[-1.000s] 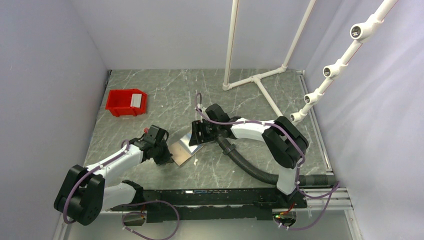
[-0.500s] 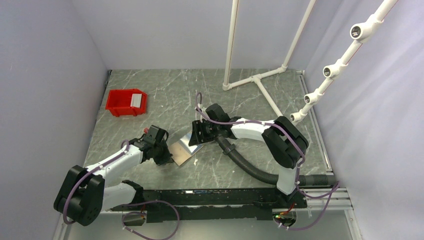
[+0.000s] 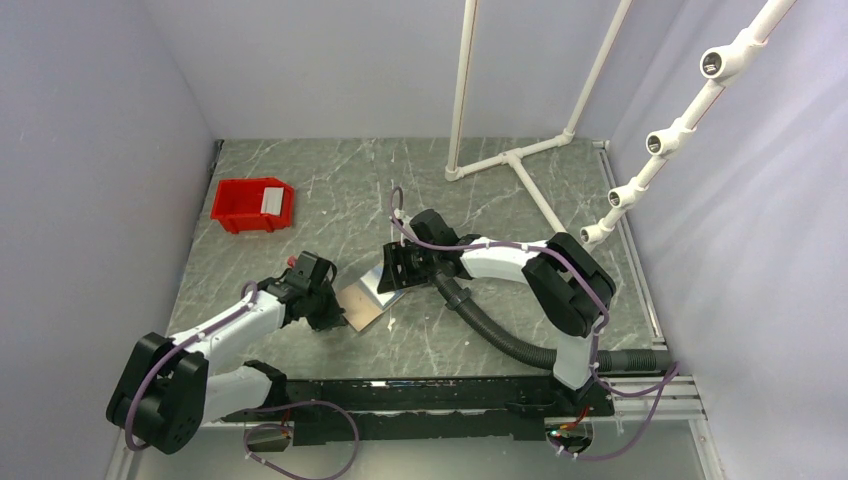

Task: Put the credit cards into the card holder
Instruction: Open the card holder at the center of the board.

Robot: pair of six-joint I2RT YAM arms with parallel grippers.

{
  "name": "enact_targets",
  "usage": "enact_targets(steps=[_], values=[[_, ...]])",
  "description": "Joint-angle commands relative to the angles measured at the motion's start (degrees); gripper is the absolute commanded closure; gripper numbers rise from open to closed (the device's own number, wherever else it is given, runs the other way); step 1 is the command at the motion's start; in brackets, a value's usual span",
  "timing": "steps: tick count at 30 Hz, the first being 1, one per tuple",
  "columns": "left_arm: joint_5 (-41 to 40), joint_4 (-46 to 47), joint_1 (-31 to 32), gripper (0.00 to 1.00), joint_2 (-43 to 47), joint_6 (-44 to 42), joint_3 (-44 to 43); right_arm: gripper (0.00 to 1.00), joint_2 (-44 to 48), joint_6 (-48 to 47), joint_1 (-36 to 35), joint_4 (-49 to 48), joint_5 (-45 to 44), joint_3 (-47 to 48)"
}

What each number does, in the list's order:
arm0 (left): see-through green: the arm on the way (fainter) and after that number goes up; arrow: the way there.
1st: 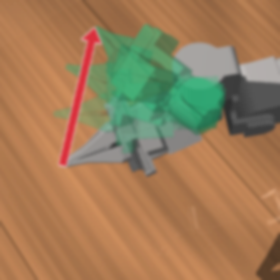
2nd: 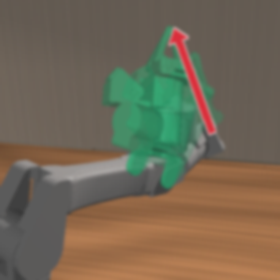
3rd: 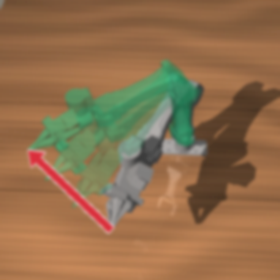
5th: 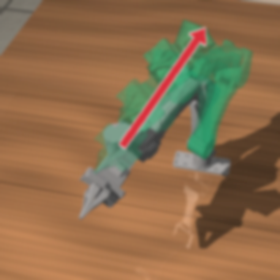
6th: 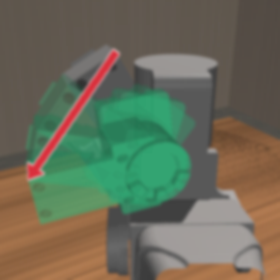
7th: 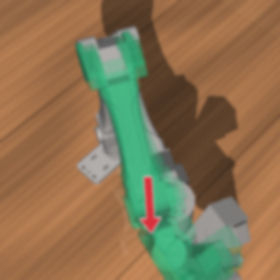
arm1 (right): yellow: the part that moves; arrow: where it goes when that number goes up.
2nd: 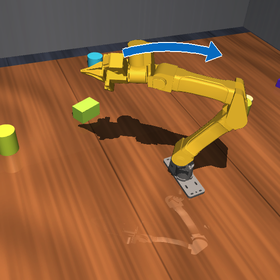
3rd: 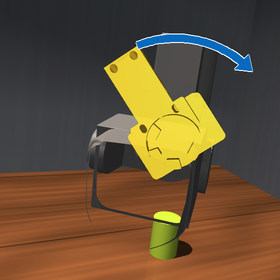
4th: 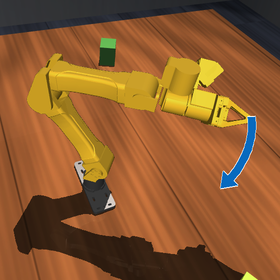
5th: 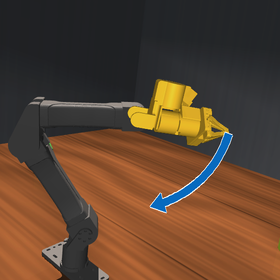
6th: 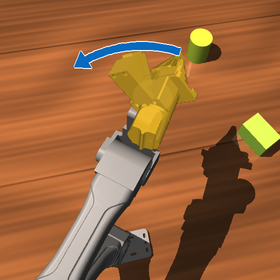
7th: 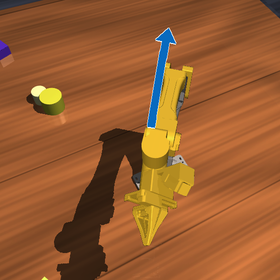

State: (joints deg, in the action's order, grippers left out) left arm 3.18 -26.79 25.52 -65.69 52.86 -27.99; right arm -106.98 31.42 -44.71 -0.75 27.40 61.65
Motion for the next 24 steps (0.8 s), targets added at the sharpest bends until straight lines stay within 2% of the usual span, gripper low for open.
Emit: enact_targets(steps=[1,8,15,20,24], values=[[0.3,-0.5,0.0,1.00,0.5,0.4,1.1,0.41,2.2,-1.9,0.2,0.5,-2.8,-0.3],[0.5,0.1,0.0,1.00,0.1,0.6,1.2,0.42,1.7,-1.9,-0.5,0.4,-1.7,-0.1],[0.5,-0.2,0.0,1.00,0.1,0.4,1.0,0.44,0.3,0.8,-1.0,-3.0,3.1,-0.3],[0.6,0.3,0.0,1.00,-0.1,0.6,0.9,0.44,-0.5,3.7,-2.7,-10.0,10.4,-0.9],[0.7,0.3,-0.1,1.00,-0.6,1.1,1.0,0.47,-4.9,11.4,-3.8,-21.9,18.0,-2.2]])
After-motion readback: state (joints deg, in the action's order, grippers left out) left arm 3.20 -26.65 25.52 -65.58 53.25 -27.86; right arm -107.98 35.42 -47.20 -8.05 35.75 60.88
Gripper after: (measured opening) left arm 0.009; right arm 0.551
